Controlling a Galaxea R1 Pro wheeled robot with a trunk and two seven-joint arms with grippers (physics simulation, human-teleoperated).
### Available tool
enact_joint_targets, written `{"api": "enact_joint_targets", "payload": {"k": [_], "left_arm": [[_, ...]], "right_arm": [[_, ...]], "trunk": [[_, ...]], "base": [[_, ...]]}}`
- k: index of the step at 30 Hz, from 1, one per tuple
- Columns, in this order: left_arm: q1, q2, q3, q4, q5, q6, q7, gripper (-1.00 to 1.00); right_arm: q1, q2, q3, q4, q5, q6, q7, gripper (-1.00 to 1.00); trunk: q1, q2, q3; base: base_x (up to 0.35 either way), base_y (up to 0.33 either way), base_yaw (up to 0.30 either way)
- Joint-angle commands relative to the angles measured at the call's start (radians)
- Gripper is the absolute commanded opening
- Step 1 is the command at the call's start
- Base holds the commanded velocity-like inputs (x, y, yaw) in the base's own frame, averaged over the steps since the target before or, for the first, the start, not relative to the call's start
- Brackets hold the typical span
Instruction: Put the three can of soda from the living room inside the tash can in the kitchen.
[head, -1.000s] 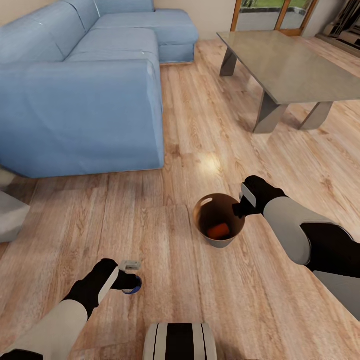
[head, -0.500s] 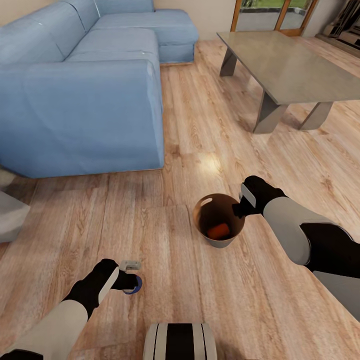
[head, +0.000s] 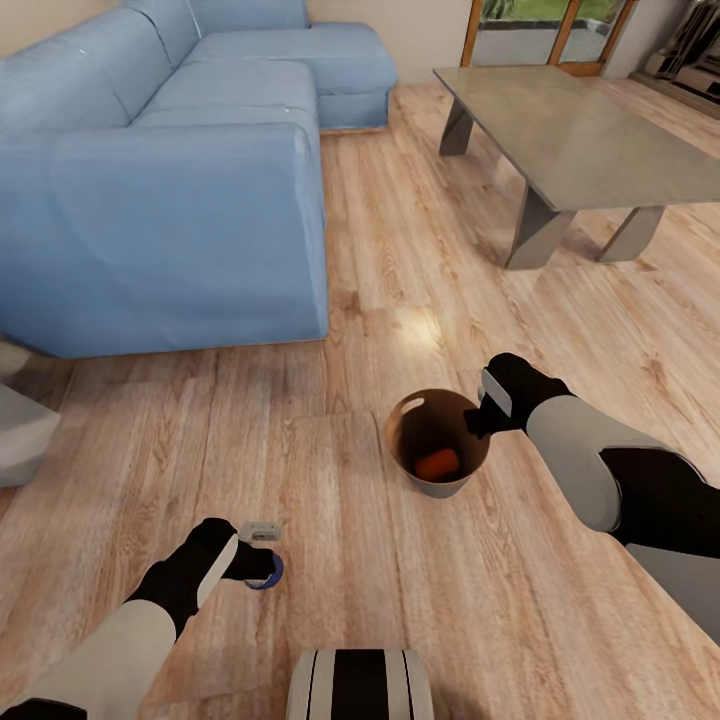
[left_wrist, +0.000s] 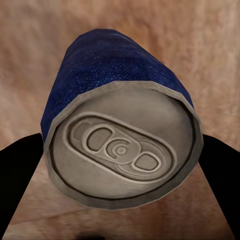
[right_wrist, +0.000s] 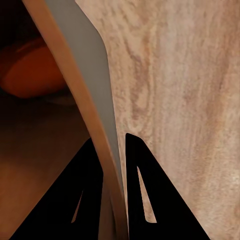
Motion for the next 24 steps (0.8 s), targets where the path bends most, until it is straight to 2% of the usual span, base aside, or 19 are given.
{"api": "enact_joint_targets", "payload": {"k": [1, 24], "left_arm": [[-0.001, -0.001, -0.001, 0.001, 0.001, 0.000, 0.000, -1.00], [-0.001, -0.001, -0.013, 0.000, -0.002, 0.003, -0.004, -1.00]], "right_arm": [[0.037, 0.033, -0.047, -0.012, -0.008, 0.000, 0.008, -1.00], [0.040, 0.036, -0.047, -0.011, -0.009, 0.000, 0.008, -1.00]], "trunk": [[0.012, 0.000, 0.004], [0.001, 0.006, 0.092]], "base": [[0.000, 0.000, 0.000], [0.000, 0.000, 0.000]]}}
